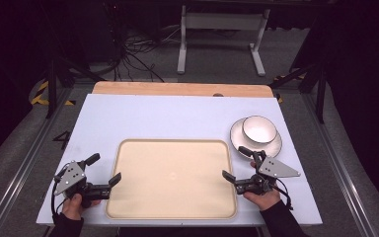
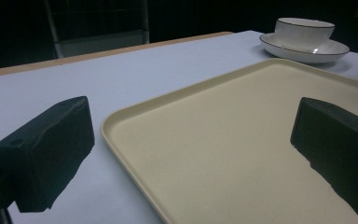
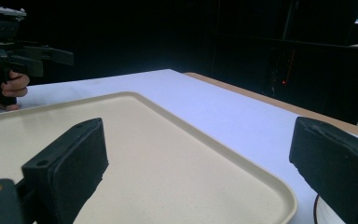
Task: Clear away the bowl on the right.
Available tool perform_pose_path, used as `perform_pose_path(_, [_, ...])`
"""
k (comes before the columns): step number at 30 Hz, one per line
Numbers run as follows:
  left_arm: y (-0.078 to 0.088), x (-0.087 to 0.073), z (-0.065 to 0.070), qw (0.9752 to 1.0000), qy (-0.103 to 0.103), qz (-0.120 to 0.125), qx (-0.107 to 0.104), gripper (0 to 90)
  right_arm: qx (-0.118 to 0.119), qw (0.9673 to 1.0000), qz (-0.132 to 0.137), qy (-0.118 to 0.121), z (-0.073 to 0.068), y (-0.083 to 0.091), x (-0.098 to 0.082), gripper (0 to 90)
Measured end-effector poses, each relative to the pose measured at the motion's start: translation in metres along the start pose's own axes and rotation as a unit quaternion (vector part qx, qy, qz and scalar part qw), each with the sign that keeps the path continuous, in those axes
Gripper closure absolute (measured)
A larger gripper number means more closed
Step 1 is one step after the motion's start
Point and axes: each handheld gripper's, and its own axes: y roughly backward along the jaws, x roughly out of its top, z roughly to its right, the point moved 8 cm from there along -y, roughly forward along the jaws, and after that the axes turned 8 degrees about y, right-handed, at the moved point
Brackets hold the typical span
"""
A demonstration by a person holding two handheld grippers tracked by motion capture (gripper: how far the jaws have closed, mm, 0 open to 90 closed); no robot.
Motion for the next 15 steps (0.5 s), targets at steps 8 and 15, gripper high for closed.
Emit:
perform_pose_path(8, [0.0005,-0.0003,0.0003,1.0000,-0.001,-0.001,0.000,0.2,-0.001,1.0000,-0.001,0.001,-0.0008,-0.0020,0.0006,5.3])
perform_pose_path(15, [0.0003,-0.0002,0.0001,1.0000,0.000,-0.001,0.001,0.2,-0.005,1.0000,-0.002,0.000,0.0005,-0.0013,0.0005,5.3])
